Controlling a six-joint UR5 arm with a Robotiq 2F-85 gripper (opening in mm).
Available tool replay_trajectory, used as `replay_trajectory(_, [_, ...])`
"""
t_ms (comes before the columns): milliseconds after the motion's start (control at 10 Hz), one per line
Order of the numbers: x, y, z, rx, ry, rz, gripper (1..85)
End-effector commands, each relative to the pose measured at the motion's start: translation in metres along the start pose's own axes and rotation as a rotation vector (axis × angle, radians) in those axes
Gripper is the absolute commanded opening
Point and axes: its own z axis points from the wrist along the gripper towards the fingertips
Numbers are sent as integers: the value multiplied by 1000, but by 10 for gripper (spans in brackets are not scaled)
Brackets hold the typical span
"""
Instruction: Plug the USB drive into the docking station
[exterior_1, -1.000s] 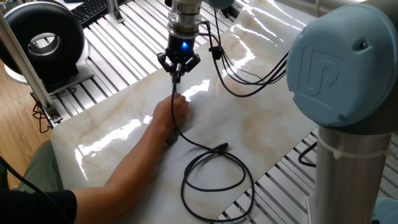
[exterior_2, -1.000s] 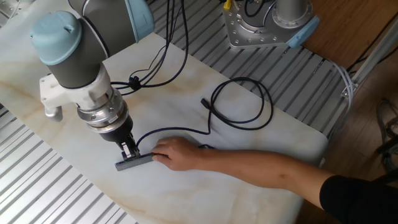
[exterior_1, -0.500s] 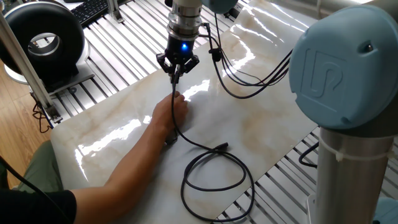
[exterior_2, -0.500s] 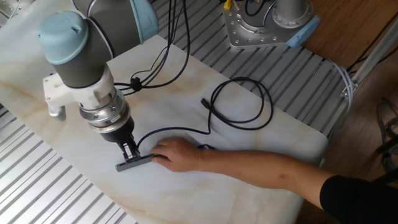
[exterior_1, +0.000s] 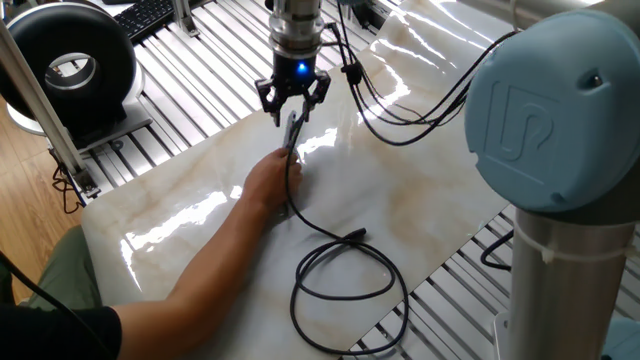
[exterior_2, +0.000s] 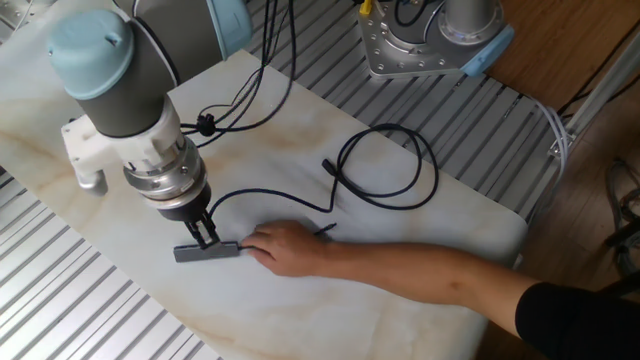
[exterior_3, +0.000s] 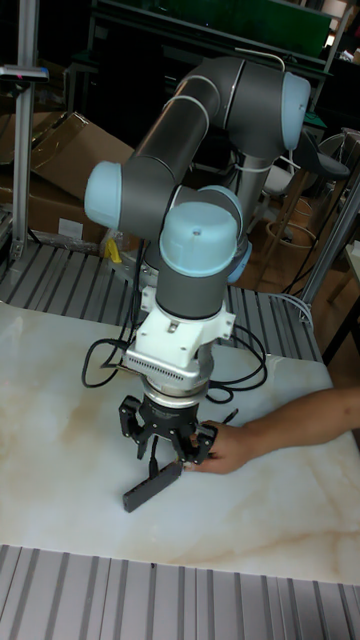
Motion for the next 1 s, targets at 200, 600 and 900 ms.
replay_trajectory(200, [3, -15, -26, 20, 12, -94, 513])
replay_trajectory(600, [25, -56, -67, 96, 38, -217, 343])
replay_trajectory(900, [55, -70, -92, 127, 73, -267, 13])
